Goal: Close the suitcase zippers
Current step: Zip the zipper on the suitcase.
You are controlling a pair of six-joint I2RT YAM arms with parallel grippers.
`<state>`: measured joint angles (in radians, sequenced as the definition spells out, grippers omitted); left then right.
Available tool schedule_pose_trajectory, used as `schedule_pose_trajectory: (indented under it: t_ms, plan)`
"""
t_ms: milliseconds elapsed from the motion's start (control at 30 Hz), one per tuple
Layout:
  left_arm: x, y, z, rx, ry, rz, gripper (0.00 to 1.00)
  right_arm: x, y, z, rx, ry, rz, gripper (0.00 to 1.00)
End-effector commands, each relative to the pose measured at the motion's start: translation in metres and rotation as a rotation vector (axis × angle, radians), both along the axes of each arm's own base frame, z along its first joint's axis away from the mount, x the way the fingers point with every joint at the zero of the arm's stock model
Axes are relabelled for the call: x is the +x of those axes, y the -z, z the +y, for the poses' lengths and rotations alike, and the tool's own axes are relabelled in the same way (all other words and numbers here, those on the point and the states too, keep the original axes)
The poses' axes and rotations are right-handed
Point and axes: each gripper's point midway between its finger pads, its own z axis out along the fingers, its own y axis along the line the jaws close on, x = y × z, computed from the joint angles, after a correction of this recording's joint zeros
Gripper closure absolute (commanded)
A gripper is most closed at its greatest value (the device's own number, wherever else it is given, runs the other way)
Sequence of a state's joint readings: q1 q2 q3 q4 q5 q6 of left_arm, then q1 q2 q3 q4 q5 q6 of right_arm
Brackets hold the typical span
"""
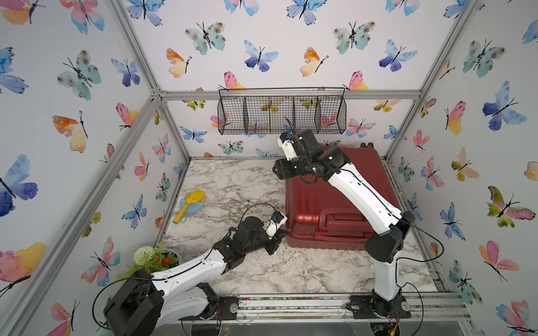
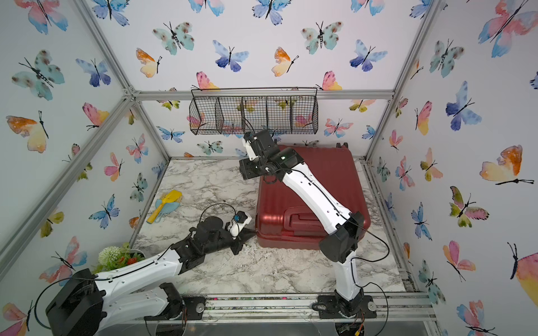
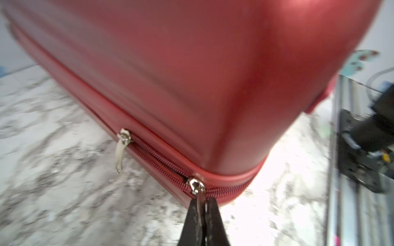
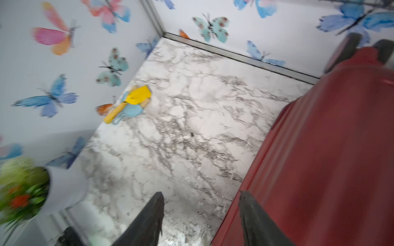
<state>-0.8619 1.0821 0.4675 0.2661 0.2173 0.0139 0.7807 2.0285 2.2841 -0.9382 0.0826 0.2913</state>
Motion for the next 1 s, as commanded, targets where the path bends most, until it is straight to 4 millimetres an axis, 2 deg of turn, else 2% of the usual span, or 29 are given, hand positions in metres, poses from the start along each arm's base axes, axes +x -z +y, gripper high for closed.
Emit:
schedule_pose_trajectory:
  t_ms: [0,133,200,233,300,367,433,567,700,800,900,967]
  plan:
    - [0.002,-0.058,-0.004,-0.191,-0.041,-0.174,1.00,0.026,0.022,-0.068,-0.344,0.253,-0.120,0.30]
    - [0.014,-0.042,0.005,-0.126,-0.115,-0.191,1.00,0.021,0.030,-0.086,-0.351,0.269,-0.127,0.20]
    - [0.026,-0.042,0.011,-0.095,-0.178,-0.218,0.99,0.014,0.046,-0.090,-0.371,0.246,-0.093,0.07]
    - [0.031,-0.043,0.013,-0.090,-0.199,-0.235,0.97,0.010,0.057,-0.091,-0.388,0.232,-0.067,0.05]
    - [0.046,-0.038,0.020,-0.070,-0.241,-0.241,0.88,-0.004,0.098,-0.095,-0.445,0.190,0.031,0.03]
    - [0.060,-0.030,0.027,-0.042,-0.277,-0.232,0.89,-0.022,0.137,-0.099,-0.472,0.140,0.121,0.03]
    - [0.069,-0.025,0.034,-0.031,-0.300,-0.243,0.91,-0.042,0.170,-0.100,-0.473,0.087,0.218,0.07]
    - [0.085,-0.031,0.043,-0.032,-0.341,-0.306,0.93,-0.075,0.213,-0.114,-0.525,0.033,0.349,0.13]
    - [0.109,-0.034,0.055,-0.006,-0.399,-0.340,0.91,-0.092,0.230,-0.124,-0.551,0.001,0.401,0.17]
    - [0.125,-0.036,0.066,0.026,-0.458,-0.362,0.74,-0.103,0.243,-0.132,-0.584,-0.018,0.441,0.20]
    - [0.133,-0.041,0.072,0.016,-0.487,-0.364,0.67,-0.109,0.251,-0.136,-0.589,-0.028,0.459,0.21]
    - [0.135,-0.040,0.068,0.014,-0.476,-0.364,0.59,-0.112,0.255,-0.137,-0.587,-0.035,0.472,0.21]
